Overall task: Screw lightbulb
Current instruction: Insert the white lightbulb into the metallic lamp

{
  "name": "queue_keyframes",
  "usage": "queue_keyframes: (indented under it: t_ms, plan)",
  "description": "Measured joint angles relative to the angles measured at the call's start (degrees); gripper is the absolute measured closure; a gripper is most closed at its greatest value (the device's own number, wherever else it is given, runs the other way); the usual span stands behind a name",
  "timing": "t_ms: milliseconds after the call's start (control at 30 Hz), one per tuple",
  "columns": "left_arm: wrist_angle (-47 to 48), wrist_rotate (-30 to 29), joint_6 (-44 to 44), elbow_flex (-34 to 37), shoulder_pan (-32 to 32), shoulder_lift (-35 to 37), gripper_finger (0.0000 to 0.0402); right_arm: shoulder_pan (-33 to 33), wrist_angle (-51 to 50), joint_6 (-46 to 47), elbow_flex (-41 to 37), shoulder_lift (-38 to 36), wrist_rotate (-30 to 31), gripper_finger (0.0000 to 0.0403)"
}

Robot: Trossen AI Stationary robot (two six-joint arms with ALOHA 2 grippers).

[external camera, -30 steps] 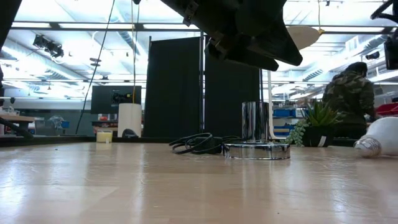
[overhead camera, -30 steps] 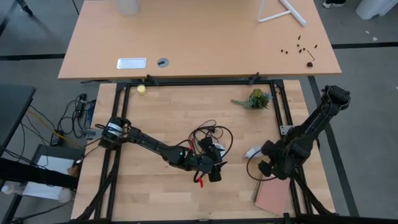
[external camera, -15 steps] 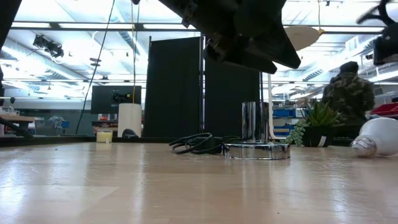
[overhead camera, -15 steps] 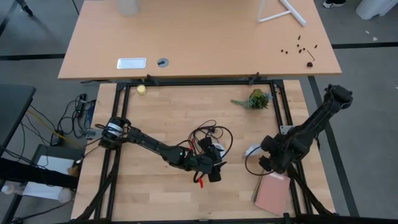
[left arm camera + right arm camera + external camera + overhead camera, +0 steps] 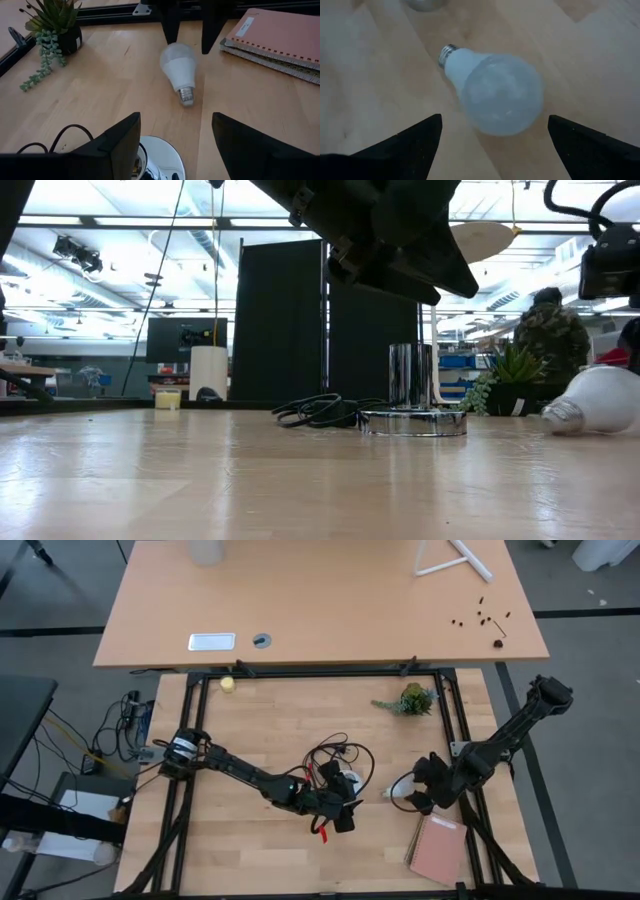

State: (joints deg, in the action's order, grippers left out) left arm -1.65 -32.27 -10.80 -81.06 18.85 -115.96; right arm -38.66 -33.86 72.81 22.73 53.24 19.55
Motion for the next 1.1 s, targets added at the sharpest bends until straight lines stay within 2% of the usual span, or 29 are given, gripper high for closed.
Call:
queue_keyframes:
  t_ms: [167,333,533,667,833,1000,1100]
  plan:
    - [0.1,0.0,0.0,0.0,0.0,0.0,0.0153,1.1,1.6,-2.1,-0.4,0.8,-0.1,0.0029]
    - [0.0,0.0,-0.1,0.0,0.0,0.0,0.0153,1.0,7.3,-4.7,-0.4,2.2,-0.2,0.0029]
    - [-0.8,0.0,0.0,0.0,0.6,0.0,0.0153,1.0,12.5,-9.3,-0.4,7.7,0.9,0.0029]
    - [-1.6,-0.3,1.8,0.0,2.1,0.0,0.0153,-0.1,20.1,-17.1,-0.4,11.9,6.1,0.0029]
    - [-1.5,-4.4,4.1,0.0,4.6,0.0,0.0153,-3.3,26.2,-23.6,-0.4,14.6,14.6,0.0029]
    - [-1.6,-4.6,1.4,0.0,6.3,0.0,0.0153,-5.3,27.2,-26.0,-0.4,14.8,15.5,0.0029]
    - [-3.5,-4.9,1.3,-0.1,7.9,-1.2,0.0153,-7.3,31.5,-32.2,-0.3,15.3,17.3,0.0029]
